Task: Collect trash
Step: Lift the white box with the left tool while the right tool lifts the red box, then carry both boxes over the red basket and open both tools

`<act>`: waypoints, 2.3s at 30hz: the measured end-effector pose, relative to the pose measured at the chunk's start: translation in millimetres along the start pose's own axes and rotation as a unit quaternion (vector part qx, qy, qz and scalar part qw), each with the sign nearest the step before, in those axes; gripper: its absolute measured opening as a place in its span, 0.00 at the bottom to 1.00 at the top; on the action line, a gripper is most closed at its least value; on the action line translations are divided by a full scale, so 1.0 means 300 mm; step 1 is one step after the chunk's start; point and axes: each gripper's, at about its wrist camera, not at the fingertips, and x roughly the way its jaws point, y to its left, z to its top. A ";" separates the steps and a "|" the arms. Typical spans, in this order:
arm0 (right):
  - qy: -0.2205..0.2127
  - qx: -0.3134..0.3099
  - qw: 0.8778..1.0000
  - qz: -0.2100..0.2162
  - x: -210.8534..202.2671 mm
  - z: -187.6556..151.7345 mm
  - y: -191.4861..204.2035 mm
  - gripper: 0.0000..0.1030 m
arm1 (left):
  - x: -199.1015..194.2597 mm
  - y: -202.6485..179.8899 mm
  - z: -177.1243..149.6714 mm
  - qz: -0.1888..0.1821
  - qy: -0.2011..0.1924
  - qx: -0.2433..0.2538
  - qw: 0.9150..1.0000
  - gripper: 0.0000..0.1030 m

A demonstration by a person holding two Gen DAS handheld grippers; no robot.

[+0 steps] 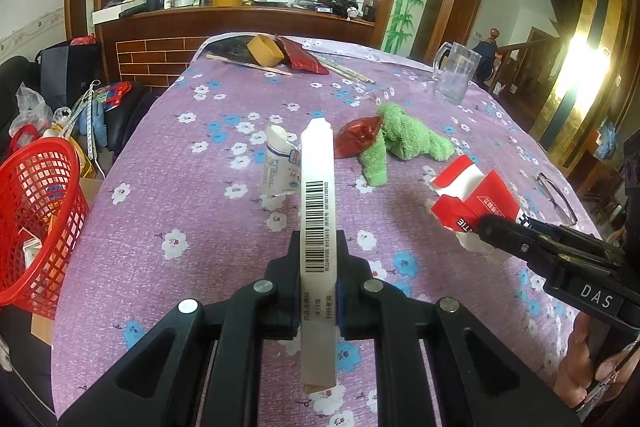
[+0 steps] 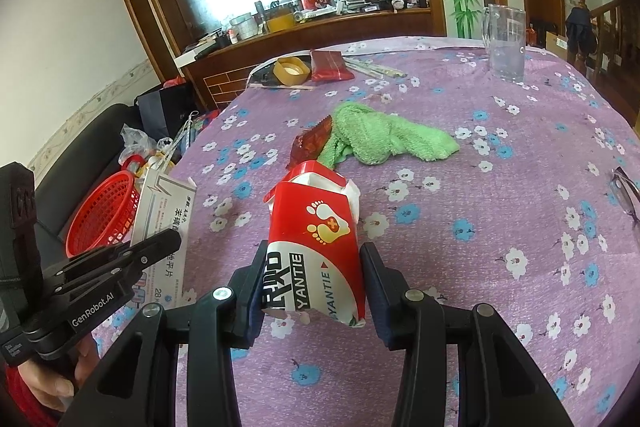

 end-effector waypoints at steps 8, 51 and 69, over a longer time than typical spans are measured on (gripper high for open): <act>0.002 -0.002 1.000 0.004 0.004 -0.002 0.007 0.46 | -0.021 0.025 0.001 0.005 -0.004 -0.007 1.000 0.12; 0.066 -0.149 0.976 0.142 0.227 0.182 0.747 0.49 | -0.365 0.780 -0.014 0.138 -0.082 -0.166 0.973 0.12; 0.106 -0.151 0.964 0.189 0.466 0.264 1.048 0.60 | -0.351 0.919 -0.020 0.155 -0.084 -0.202 0.963 0.39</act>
